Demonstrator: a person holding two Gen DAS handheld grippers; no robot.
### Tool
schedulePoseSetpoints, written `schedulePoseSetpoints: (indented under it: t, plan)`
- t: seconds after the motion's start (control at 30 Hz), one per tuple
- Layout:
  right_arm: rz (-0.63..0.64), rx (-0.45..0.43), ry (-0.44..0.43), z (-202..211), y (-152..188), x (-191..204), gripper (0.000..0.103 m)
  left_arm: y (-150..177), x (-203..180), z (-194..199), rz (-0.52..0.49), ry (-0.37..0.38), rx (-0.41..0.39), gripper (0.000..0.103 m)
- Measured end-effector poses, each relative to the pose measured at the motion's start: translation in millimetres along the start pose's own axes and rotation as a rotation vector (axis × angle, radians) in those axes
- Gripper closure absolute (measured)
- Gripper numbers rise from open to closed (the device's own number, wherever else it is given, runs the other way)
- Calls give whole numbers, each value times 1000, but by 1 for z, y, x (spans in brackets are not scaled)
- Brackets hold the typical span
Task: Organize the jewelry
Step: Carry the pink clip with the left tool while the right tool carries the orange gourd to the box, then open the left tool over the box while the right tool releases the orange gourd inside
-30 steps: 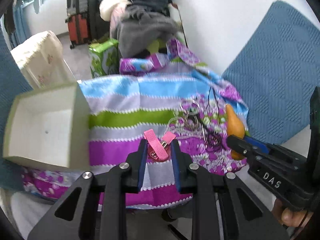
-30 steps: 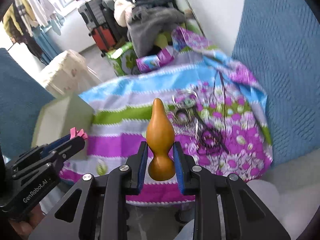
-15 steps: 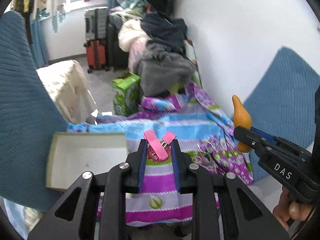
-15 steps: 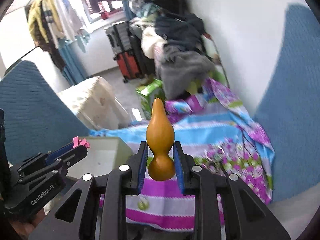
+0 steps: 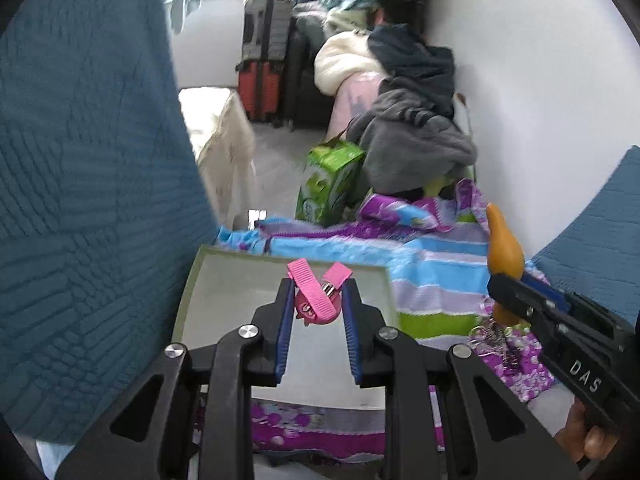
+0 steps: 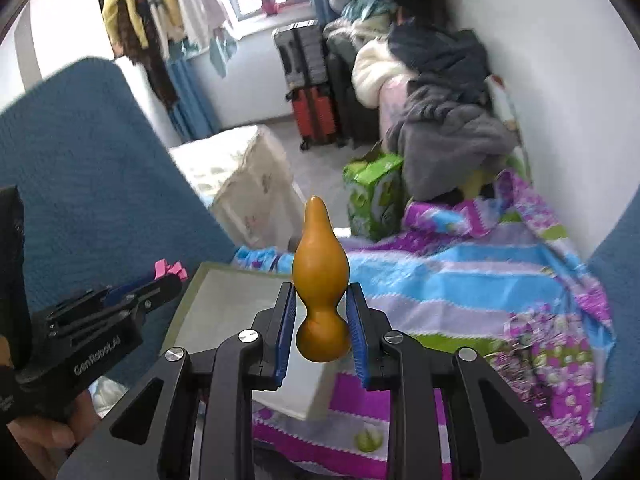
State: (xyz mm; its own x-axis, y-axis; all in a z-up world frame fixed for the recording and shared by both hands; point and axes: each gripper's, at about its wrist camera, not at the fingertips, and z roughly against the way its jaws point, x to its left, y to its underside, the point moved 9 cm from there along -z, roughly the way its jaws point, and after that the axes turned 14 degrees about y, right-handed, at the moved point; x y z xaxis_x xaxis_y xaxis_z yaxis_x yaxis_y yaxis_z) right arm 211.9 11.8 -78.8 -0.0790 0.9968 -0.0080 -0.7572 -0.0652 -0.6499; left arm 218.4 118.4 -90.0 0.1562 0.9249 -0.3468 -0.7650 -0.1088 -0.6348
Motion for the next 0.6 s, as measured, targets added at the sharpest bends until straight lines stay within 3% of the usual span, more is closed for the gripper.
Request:
schedulePoseSetpoints:
  t: [0.2, 0.6]
  plan:
    - [32, 78, -1, -43, 28, 25, 80, 25, 38, -30, 40, -4, 64, 79]
    - [56, 179, 24, -93, 73, 43, 80, 56, 58, -66, 50, -8, 154, 79]
